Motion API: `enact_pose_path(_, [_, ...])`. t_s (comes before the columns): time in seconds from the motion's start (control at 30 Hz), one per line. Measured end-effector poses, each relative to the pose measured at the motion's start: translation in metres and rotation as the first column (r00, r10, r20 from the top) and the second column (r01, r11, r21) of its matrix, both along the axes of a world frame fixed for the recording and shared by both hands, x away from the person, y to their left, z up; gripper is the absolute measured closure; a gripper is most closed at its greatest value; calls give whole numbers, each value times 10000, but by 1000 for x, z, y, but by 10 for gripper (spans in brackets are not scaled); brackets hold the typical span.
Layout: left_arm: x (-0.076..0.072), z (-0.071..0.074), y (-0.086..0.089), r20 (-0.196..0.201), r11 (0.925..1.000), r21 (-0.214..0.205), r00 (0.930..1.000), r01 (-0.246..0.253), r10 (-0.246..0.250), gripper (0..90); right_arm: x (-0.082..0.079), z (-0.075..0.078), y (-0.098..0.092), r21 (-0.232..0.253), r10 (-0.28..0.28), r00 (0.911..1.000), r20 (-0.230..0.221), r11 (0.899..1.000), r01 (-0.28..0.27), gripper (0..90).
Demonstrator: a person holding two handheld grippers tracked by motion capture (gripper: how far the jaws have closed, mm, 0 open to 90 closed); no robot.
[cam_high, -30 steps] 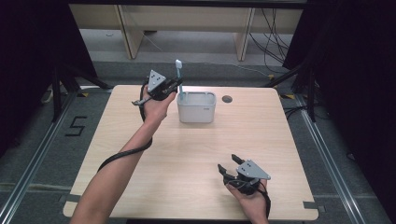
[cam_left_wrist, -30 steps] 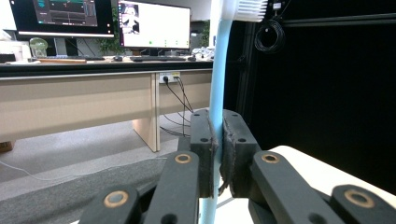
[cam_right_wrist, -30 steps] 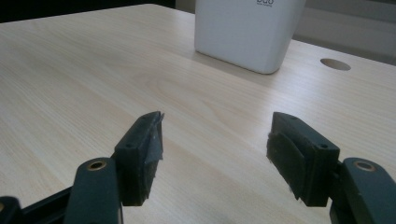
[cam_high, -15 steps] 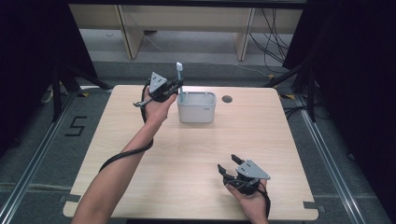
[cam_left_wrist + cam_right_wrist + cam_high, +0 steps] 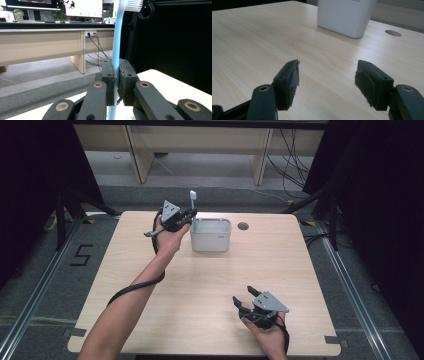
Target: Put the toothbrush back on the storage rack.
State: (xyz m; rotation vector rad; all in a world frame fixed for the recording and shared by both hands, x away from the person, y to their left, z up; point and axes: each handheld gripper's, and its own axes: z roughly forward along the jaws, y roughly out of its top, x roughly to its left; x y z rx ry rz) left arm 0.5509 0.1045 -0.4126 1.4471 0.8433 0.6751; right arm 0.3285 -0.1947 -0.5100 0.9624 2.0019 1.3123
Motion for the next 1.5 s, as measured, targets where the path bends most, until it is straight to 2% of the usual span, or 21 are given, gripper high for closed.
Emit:
enact_pose_path(0.07, [0,-2,0,-32,10000,39,10000,-7,7,834,0,0,0,-7,-29,10000,61,10000,29,362])
enact_pose_path(0.1, [0,-2,0,-52,10000,42,10000,-12,12,834,1,0,0,-73,-72,9997,235,9999,74,362])
enact_pose_path(0.13, [0,-3,0,-48,10000,31,10000,-9,9,834,0,0,0,-3,-34,10000,24,10000,34,362])
enact_pose_path(0.23, [-1,-5,0,-92,10000,51,10000,5,-4,834,0,0,0,-35,28,10000,-40,10000,-28,362])
enact_pose_path(0.27, [-1,-5,-1,-103,10000,50,9999,16,-16,834,1,0,0,-94,-14,9999,117,10000,15,362])
enact_pose_path(0.3, [-1,-6,-1,-99,10000,42,9999,16,-15,834,-2,0,2,122,-190,9997,-165,9997,192,362])
enact_pose_path(0.33, [-1,-7,-1,-144,10000,58,9999,2,-2,834,-1,0,1,8,-108,9999,-25,9999,108,362])
enact_pose_path(0.5, [-2,-12,-1,-240,10000,94,9997,24,-22,834,-1,-1,2,61,-143,9998,-124,9999,143,362])
enact_pose_path(0.6, [-3,-15,-2,-279,9999,131,9996,22,-18,834,0,-1,1,-22,-121,9999,29,9999,121,362])
enact_pose_path(0.67, [-3,-17,-2,-331,9999,110,9994,29,-25,834,-2,0,2,94,-160,9998,-131,9998,162,362])
enact_pose_path(0.7, [-3,-18,-2,-367,9999,98,9993,22,-18,834,-1,-1,1,49,-205,9998,43,9998,205,362])
enact_pose_path(0.83, [-3,-21,-2,-413,9999,144,9991,12,-6,834,-2,0,2,161,-180,9995,-258,9997,184,362])
enact_pose_path(0.9, [-3,-21,-3,-443,9999,146,9990,24,-18,834,0,-1,0,-6,-144,9998,133,9999,144,362])
enact_pose_path(0.97, [-3,-22,-3,-444,9999,165,9990,27,-20,834,0,0,0,-25,-141,9998,165,9999,142,362])
enact_pose_path(1.0, [-3,-22,-4,-442,9998,192,9990,20,-11,834,-1,0,0,15,-159,9999,0,9999,159,362])
enact_pose_path(1.03, [-3,-22,-4,-490,9997,236,9988,31,-19,834,1,-1,0,-14,-160,9997,181,9999,161,362])
enact_pose_path(1.13, [-4,-24,-5,-568,9996,295,9984,14,3,834,-1,-1,2,76,-217,9998,37,9997,216,362])
enact_pose_path(1.17, [-4,-25,-5,-606,9995,303,9982,7,12,834,0,-1,1,-23,-152,9997,173,9999,153,362])
enact_pose_path(1.3, [-4,-27,-5,-748,9995,302,9972,-60,82,834,0,-1,1,-6,-128,9999,108,9999,128,362])
enact_pose_path(1.33, [-5,-28,-6,-771,9995,314,9970,-58,82,834,-2,-1,2,60,-140,9998,-137,9999,141,362])
enact_pose_path(1.5, [-5,-30,-6,-885,9991,407,9960,-89,125,834,-1,-1,2,49,-142,9998,-116,9999,143,362])
